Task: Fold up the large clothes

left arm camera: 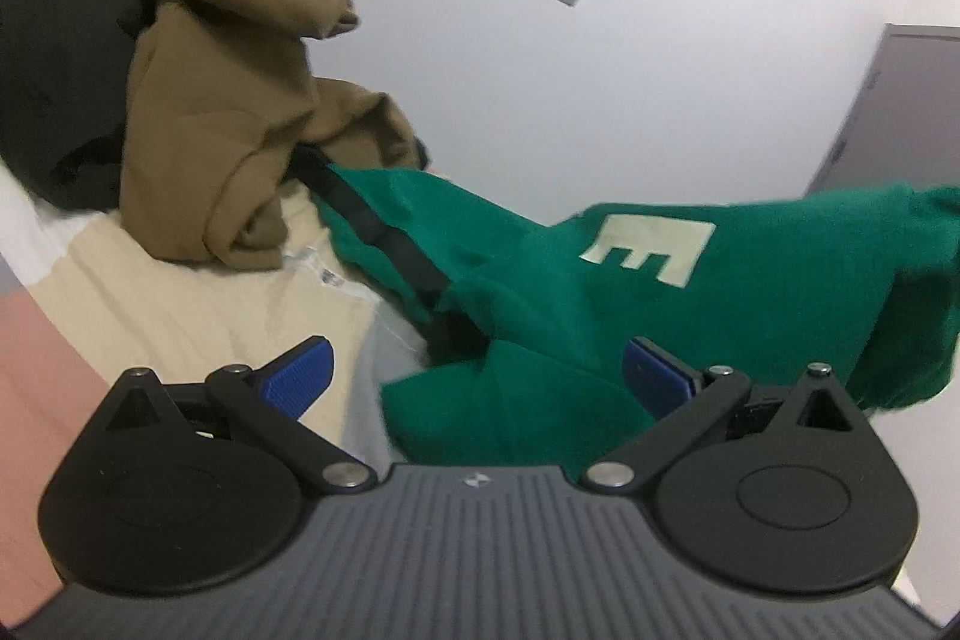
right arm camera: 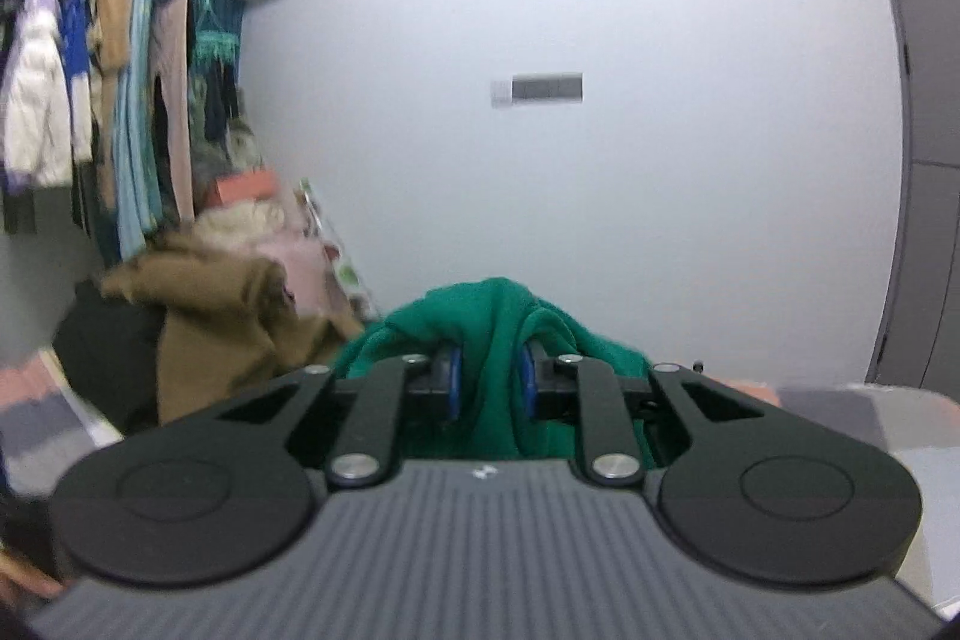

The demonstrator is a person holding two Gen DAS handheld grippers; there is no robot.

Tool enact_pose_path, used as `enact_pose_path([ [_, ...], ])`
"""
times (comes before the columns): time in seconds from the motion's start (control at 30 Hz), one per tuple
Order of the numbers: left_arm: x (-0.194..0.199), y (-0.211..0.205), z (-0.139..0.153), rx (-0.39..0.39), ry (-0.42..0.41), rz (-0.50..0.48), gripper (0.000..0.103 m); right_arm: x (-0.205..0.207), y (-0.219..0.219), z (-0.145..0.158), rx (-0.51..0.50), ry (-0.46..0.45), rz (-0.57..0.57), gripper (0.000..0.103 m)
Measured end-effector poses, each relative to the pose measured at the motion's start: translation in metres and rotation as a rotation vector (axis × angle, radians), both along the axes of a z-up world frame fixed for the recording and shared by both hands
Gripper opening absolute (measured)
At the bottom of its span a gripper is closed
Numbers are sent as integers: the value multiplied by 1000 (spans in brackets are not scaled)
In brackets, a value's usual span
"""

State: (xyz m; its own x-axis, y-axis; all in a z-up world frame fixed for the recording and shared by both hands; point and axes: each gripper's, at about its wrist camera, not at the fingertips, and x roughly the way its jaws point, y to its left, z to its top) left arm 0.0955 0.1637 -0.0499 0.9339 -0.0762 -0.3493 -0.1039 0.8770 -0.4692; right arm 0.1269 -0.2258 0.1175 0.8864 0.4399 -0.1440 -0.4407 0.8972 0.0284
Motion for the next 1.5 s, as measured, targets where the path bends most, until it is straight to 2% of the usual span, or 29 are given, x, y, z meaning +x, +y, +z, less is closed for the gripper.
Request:
enact_pose_path([
  [0.13, -14, -15, 3, 8, -16, -53, 103, -42, -28, 19, 57, -5, 30, 21],
  [0.23, -17, -28, 3, 25, -7, -90, 103, -60, -43, 6, 105, 111, 63, 21],
  [0.4, -15, -47, -2, 51, 22, -141, 103, -82, -37, -60, 63, 363, 87, 21],
  [0.47, -14, -50, -6, 24, 40, -165, 103, -90, -31, -93, -1, 469, 101, 21],
  [0.57, -15, -58, -8, 7, 54, -205, 103, -97, -21, -134, -89, 576, 106, 22],
  [0.67, -18, -65, -11, -62, 92, -247, 102, -97, -19, -155, -76, 648, 102, 25],
  [0.73, -19, -68, -12, -104, 105, -256, 102, -94, -25, -156, -38, 659, 92, 31],
  [0.8, -20, -71, -15, -142, 120, -264, 102, -86, -24, -151, 10, 669, 81, 53],
  [0.87, -19, -73, -18, -201, 135, -275, 102, -83, -33, -145, 50, 659, 86, 66],
  [0.97, -11, -71, -27, -290, 159, -276, 99, -75, -47, -132, 85, 593, 82, 68],
  [1.07, -2, -69, -39, -399, 197, -278, 92, -53, -58, -123, 116, 531, -9, 74],
  [1.13, 3, -70, -48, -449, 221, -297, 89, -29, -65, -126, 168, 543, -55, 73],
  [1.2, 6, -75, -54, -481, 245, -329, 84, -3, -70, -139, 205, 597, -120, 73],
  [1.3, 9, -84, -58, -479, 271, -378, 78, 29, -72, -168, 202, 681, -178, 73],
  [1.37, 12, -92, -59, -451, 291, -417, 76, 39, -68, -185, 194, 715, -166, 74],
  [1.47, 21, -103, -63, -424, 306, -448, 69, 52, -57, -201, 137, 718, -125, 73],
  [1.5, 25, -107, -65, -416, 309, -451, 61, 54, -55, -204, 118, 712, -108, 73],
])
